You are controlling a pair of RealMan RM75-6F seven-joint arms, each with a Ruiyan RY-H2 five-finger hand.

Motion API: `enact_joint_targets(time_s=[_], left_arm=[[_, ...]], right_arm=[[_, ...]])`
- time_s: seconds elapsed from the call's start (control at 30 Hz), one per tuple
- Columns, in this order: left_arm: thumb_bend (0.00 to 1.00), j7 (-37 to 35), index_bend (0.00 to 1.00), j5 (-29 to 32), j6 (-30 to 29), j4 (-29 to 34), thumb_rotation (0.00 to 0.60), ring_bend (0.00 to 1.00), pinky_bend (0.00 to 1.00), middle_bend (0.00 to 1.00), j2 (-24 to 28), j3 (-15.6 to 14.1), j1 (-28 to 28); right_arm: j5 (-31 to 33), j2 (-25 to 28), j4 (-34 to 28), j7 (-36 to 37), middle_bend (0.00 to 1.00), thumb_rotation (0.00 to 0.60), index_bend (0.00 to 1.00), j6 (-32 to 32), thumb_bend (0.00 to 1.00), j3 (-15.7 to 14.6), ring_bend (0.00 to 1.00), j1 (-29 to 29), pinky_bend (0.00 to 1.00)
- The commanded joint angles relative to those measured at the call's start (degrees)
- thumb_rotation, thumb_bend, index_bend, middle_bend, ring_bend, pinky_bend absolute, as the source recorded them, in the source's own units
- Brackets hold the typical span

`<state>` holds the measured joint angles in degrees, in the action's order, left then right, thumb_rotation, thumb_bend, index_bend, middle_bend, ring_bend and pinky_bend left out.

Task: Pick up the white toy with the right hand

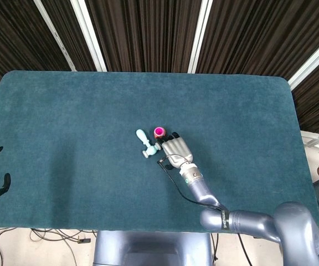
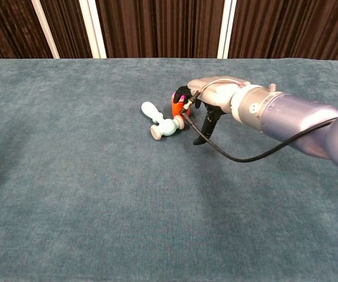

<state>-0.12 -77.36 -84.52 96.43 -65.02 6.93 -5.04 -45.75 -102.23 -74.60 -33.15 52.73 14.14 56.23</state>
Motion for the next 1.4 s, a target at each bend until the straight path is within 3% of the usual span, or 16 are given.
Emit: enact_joint_targets(time_s=[0.03, 0.33, 0.67, 0.77, 0.93, 1.07, 1.2, 1.4], left_arm=[[0.48, -0.1, 0.12, 0.2, 0.1, 0.1, 0.600, 0.00, 0.00, 0.00, 0.0, 0.1, 0.0], [0.48, 0.2, 0.12, 1.2, 0.7, 0.8, 0.600, 0.00, 0.00, 0.00, 0.1, 0.4, -0.3], [0.49, 0.2, 0.12, 1.6, 0.8, 0.7, 0.600, 0.00, 0.00, 0.00, 0.1, 0.4, -0.2], [0.49, 0.3, 0.12, 1.8, 0.7, 0.9, 0.600, 0.00, 0.00, 0.00, 0.1, 0.5, -0.1], [0.49, 0.4, 0.12, 2.3, 0.8, 1.1, 0.600, 0.00, 0.00, 0.00, 0.1, 0.7, -0.2], [0.49, 0.4, 0.12, 2.7, 1.0, 1.3, 0.600, 0.00, 0.00, 0.00, 0.2, 0.8, -0.2], [0.49, 0.4, 0.12, 3.1, 1.1, 1.5, 0.600, 0.00, 0.00, 0.00, 0.2, 0.9, -0.1], [0.49, 0.0, 0.12, 4.0, 1.2, 1.9, 0.600, 0.00, 0.00, 0.00, 0.4, 1.2, 0.0]], right_arm=[[0.2, -1.8, 1.9, -0.1, 0.25, 0.600, 0.21, 0.7, 0.26, 0.4, 0.27, 0.5, 0.15], [0.2, -5.3, 6.8, 0.2, 0.29, 0.600, 0.26, -0.3, 0.40, 1.5, 0.30, 1.7, 0.15], [0.6, -6.4, 8.1, -1.2, 0.29, 0.600, 0.26, -2.3, 0.41, 1.8, 0.30, 3.1, 0.15], [1.7, -6.6, 8.8, -2.5, 0.28, 0.600, 0.26, -3.3, 0.36, 1.8, 0.30, 3.8, 0.15], [3.8, -6.9, 9.3, -4.0, 0.27, 0.600, 0.26, -3.8, 0.19, 2.3, 0.29, 4.5, 0.15], [5.8, -6.7, 8.9, -5.0, 0.27, 0.600, 0.26, -4.5, 0.15, 2.6, 0.29, 4.9, 0.15], [6.5, -6.8, 8.6, -5.1, 0.36, 0.600, 0.27, -4.9, 0.14, 2.6, 0.40, 5.2, 0.15], [2.6, -7.7, 8.5, -2.7, 0.55, 0.600, 0.41, -3.1, 0.18, 2.0, 0.60, 4.8, 0.29]])
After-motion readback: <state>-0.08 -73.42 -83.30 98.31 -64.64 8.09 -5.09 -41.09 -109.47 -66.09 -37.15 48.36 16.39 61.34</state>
